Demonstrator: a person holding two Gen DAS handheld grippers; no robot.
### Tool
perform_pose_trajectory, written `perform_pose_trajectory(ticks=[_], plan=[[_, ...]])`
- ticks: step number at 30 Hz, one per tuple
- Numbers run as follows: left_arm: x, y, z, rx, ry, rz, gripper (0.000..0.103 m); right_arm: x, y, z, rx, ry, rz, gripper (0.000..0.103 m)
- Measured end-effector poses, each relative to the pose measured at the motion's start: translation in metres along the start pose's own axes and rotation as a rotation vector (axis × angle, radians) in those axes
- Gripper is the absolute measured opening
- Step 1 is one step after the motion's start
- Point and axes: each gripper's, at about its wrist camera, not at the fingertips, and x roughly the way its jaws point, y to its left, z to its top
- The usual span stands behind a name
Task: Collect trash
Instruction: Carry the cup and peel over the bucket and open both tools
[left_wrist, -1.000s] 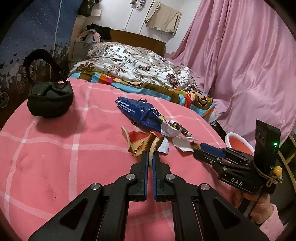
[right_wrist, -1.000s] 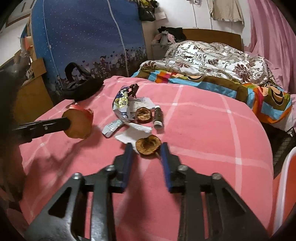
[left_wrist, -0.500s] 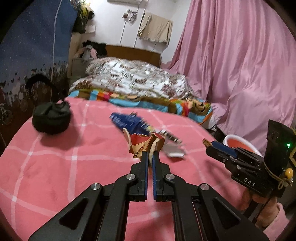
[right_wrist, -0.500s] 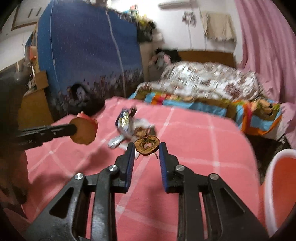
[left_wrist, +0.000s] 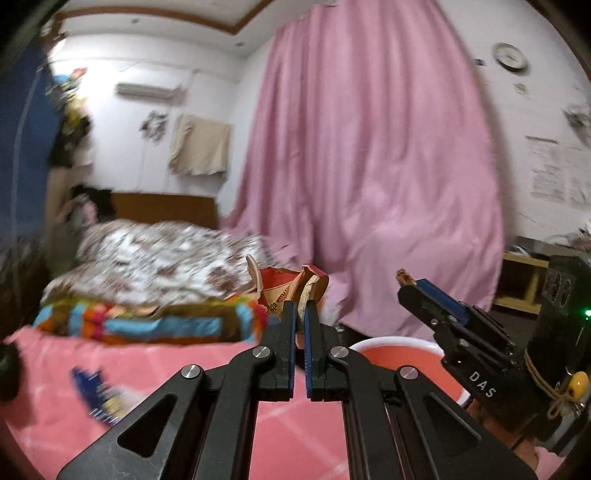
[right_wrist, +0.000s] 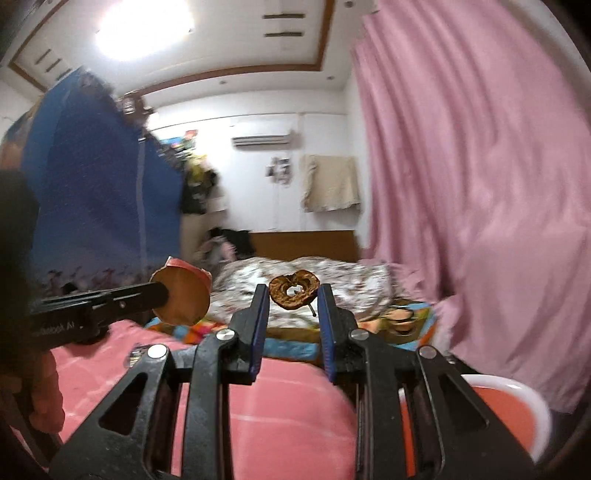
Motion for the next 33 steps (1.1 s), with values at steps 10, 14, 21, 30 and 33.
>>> perform_pose_trajectory(ticks=[10,14,21,30,33], plan=[[0.099,-0.056,-0.01,-0.004,0.195,-0.165,0.002,0.004,-0.075,-0.022,0.065,0.212,-0.198,0.047],[0.127,-0.068,-0.025,-0.04,0.303,-0.201,0.002,0.012,-0.099,-0.035,0.111,0.311,-0.238,0.047],[0.176,-0.084,-0.049,-0.099,0.496,-0.249,0.002,0.014,-0.129,-0.057,0.171,0.417,-0.271,0.047],[0.202,-0.093,-0.073,-0.128,0.63,-0.274,0.002,0.015,-0.147,-0.074,0.217,0.503,-0.291,0.047],[0.206,-0.094,-0.078,-0.145,0.659,-0.276,0.002,0.015,-0.15,-0.077,0.226,0.517,-0.293,0.047]])
